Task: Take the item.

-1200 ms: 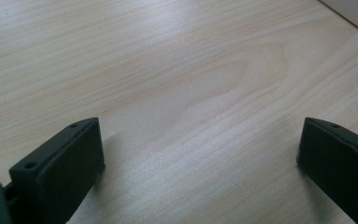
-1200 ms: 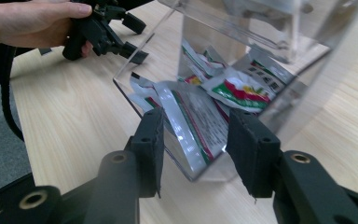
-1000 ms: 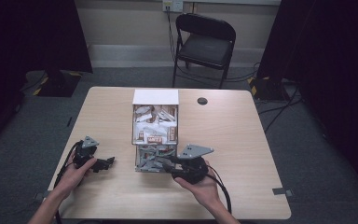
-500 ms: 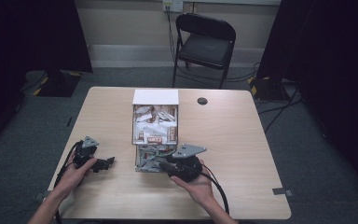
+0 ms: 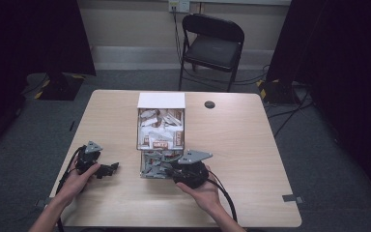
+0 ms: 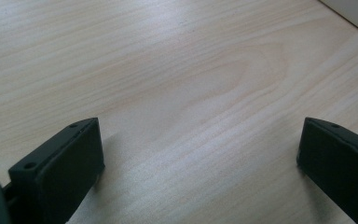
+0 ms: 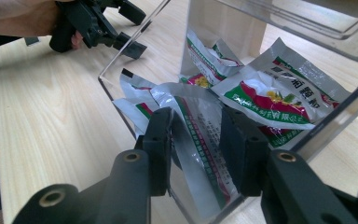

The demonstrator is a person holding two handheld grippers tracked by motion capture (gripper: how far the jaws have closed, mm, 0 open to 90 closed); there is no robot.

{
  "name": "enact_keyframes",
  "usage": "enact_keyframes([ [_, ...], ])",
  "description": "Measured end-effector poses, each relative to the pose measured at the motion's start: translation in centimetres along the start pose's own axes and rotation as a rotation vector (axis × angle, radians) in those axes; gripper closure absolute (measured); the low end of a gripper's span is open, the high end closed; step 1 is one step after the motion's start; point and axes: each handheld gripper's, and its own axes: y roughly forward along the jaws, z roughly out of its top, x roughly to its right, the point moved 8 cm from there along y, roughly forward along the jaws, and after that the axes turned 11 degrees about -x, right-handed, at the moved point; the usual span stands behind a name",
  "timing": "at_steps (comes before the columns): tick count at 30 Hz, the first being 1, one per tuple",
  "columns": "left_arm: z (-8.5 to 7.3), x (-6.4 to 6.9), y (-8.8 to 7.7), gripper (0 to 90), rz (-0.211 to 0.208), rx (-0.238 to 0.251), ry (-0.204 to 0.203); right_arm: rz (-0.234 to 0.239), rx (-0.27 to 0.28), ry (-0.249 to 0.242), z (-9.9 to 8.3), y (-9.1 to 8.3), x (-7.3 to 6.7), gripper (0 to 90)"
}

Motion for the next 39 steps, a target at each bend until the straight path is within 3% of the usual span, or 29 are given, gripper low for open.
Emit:
enact_keyframes([
  [6, 0.0, 0.0, 0.0, 0.0, 0.0, 0.0, 0.0, 0.003, 0.0, 0.012, 0.1, 0.3, 0.2, 65.0],
  [18, 0.0, 0.0, 0.0, 0.0, 0.0, 0.0, 0.0, -0.041, -0.013, -0.013, 0.1, 0.8, 0.5, 71.0],
  [23, 0.0, 0.0, 0.0, 0.0, 0.0, 0.0, 0.0, -0.059, -0.013, -0.02, 0.1, 0.9, 0.7, 80.7],
  [29, 0.0, 0.0, 0.0, 0.0, 0.0, 0.0, 0.0, -0.081, 0.008, -0.035, 0.2, 0.7, 0.9, 85.9],
  [39, 0.0, 0.0, 0.0, 0.0, 0.0, -0.001, 0.0, -0.042, 0.039, -0.017, 0.4, 0.4, 1.1, 89.6],
])
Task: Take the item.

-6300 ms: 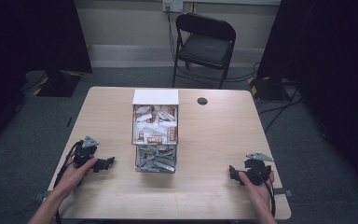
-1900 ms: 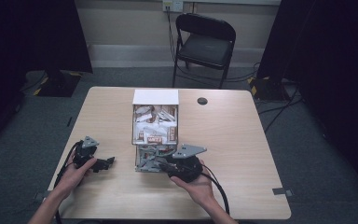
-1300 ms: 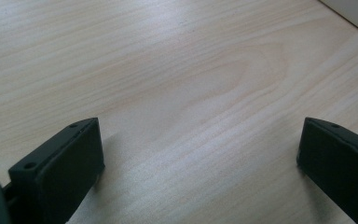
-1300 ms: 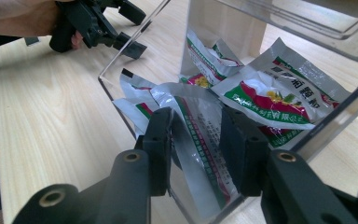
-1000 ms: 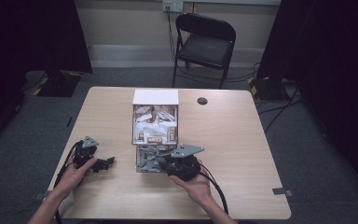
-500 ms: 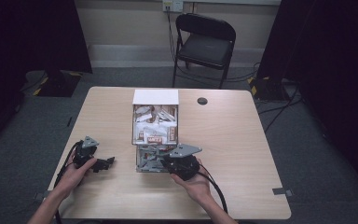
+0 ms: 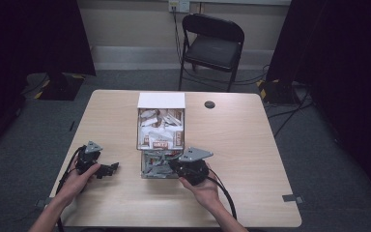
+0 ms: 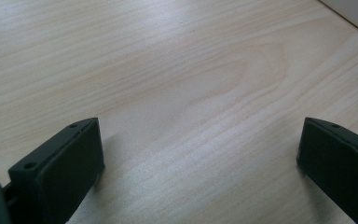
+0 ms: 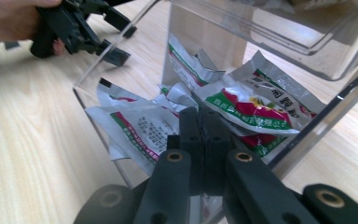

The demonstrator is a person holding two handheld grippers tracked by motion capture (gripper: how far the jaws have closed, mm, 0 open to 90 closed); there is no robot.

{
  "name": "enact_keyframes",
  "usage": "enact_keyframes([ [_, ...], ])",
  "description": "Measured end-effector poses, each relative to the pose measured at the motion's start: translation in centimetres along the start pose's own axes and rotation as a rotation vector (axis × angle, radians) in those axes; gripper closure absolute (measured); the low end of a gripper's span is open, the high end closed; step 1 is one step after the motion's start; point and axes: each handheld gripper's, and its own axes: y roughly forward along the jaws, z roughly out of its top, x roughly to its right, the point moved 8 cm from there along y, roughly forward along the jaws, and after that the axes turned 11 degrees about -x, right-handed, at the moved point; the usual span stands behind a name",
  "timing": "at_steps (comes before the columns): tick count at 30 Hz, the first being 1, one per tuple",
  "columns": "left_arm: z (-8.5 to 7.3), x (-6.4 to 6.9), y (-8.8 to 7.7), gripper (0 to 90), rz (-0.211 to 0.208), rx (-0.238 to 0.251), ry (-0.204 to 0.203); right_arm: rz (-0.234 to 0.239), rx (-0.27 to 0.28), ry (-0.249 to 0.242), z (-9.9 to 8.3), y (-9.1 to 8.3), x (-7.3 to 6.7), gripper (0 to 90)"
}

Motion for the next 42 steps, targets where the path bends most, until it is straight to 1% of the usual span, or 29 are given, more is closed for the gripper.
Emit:
enact_keyframes([
  [8, 0.0, 0.0, 0.0, 0.0, 0.0, 0.0, 0.001, 0.008, 0.008, 0.0, 0.1, -0.3, -0.1, 90.0],
  [14, 0.0, 0.0, 0.0, 0.0, 0.0, 0.0, 0.0, 0.013, 0.018, -0.018, 0.4, -0.8, -0.4, 90.0],
  [19, 0.0, 0.0, 0.0, 0.0, 0.0, 0.0, 0.001, 0.021, 0.032, -0.021, 0.6, -1.1, -0.5, 90.0],
  [25, 0.0, 0.0, 0.0, 0.0, 0.0, 0.0, 0.001, 0.041, 0.038, -0.007, 0.6, -1.3, -0.7, 90.0],
  [28, 0.0, 0.0, 0.0, 0.0, 0.0, 0.0, 0.001, 0.056, 0.045, 0.011, 0.7, -1.4, -0.7, 90.0],
  [42, 0.0, 0.0, 0.0, 0.0, 0.0, 0.0, 0.001, 0.067, 0.073, 0.006, 1.0, -2.4, -0.9, 90.0],
])
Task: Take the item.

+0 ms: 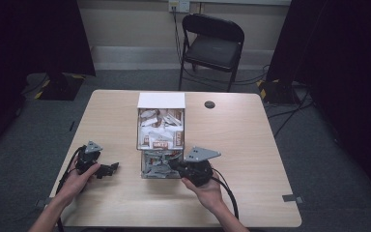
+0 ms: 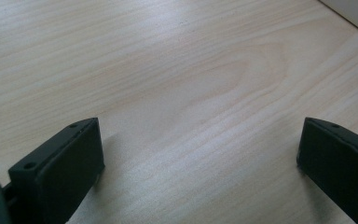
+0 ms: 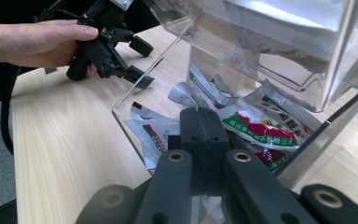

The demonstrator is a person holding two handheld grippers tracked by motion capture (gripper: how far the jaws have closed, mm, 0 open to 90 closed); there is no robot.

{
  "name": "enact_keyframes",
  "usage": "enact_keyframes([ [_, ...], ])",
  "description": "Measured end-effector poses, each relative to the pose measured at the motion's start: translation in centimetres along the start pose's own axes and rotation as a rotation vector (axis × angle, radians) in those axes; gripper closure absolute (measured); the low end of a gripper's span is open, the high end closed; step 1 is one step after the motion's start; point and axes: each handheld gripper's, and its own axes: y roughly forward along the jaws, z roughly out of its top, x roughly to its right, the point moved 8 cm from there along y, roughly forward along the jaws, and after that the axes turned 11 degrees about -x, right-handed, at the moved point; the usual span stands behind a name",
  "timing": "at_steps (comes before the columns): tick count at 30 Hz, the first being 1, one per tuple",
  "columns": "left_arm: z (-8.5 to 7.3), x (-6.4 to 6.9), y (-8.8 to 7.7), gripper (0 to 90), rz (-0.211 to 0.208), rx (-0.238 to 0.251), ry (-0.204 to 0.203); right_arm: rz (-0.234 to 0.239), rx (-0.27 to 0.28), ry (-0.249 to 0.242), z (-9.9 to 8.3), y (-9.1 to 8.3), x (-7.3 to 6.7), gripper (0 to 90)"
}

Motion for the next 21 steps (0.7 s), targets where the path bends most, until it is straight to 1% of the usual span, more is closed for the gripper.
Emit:
enact_keyframes([
  [5, 0.0, 0.0, 0.0, 0.0, -0.001, -0.001, 0.0, -0.002, 0.008, -0.001, 0.1, -0.3, -0.1, 90.0],
  [10, 0.0, 0.0, 0.0, 0.0, 0.0, 0.0, 0.0, 0.007, 0.021, 0.0, 0.3, -0.9, -0.1, 90.0],
  [16, 0.0, 0.0, 0.0, 0.0, 0.0, 0.0, 0.0, 0.013, 0.03, 0.013, 0.4, -1.3, 0.1, 90.0],
  [18, 0.0, 0.0, 0.0, 0.0, -0.005, 0.0, -0.002, 0.019, 0.036, 0.024, 0.4, -1.5, 0.2, 90.0],
  [21, 0.0, 0.0, 0.0, 0.0, -0.005, -0.002, 0.001, 0.017, 0.038, 0.023, 0.4, -1.6, 0.2, 90.0],
])
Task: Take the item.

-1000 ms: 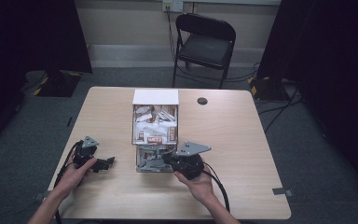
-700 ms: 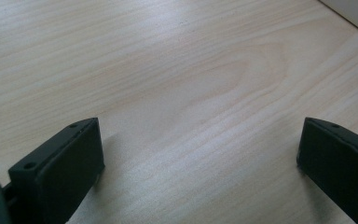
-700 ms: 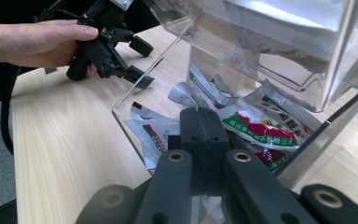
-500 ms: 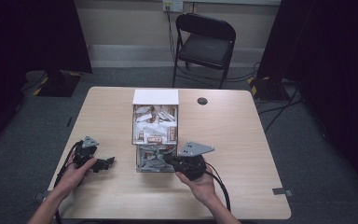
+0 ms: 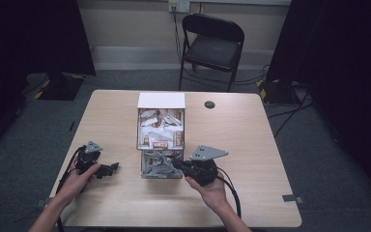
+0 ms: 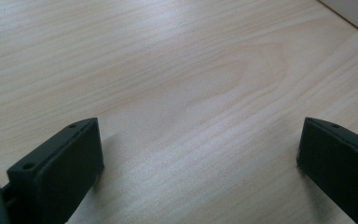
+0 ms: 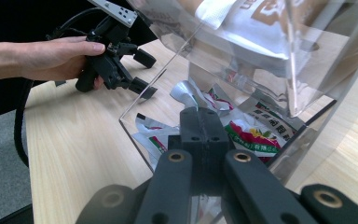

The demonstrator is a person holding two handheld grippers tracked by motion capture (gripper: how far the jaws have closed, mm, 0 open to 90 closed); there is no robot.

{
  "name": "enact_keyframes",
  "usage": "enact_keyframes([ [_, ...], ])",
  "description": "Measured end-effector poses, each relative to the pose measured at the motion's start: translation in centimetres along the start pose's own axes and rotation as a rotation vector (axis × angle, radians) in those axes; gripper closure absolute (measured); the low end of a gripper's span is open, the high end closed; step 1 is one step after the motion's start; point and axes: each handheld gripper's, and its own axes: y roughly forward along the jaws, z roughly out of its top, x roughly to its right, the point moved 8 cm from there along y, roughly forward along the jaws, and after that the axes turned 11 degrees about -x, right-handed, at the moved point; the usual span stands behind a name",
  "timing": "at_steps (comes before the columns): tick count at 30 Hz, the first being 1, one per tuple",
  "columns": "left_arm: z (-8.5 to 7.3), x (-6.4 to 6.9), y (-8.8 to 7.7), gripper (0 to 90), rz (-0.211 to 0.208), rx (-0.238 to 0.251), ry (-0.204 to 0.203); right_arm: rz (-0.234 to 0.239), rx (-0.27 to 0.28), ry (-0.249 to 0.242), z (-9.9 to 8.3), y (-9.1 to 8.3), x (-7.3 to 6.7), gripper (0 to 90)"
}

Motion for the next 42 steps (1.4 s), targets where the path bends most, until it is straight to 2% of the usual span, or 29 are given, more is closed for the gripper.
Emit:
enact_keyframes([
  [8, 0.0, 0.0, 0.0, 0.0, -0.001, 0.002, -0.003, 0.006, 0.015, 0.013, 0.3, -0.7, 0.1, 90.0],
  [19, 0.0, 0.0, 0.0, 0.0, 0.0, -0.001, 0.001, 0.01, 0.034, 0.007, 0.6, -1.9, -0.2, 90.0],
  [35, 0.0, 0.0, 0.0, 0.0, -0.001, 0.002, -0.003, -0.002, 0.055, 0.011, 1.1, -3.6, -0.2, 90.0],
  [40, 0.0, 0.0, 0.0, 0.0, 0.002, 0.001, 0.0, -0.014, 0.046, 0.006, 0.6, -4.3, 0.0, 90.0],
  [42, 0.0, 0.0, 0.0, 0.0, 0.0, 0.003, -0.003, -0.014, 0.061, 0.021, 0.4, -4.8, 0.2, 90.0],
])
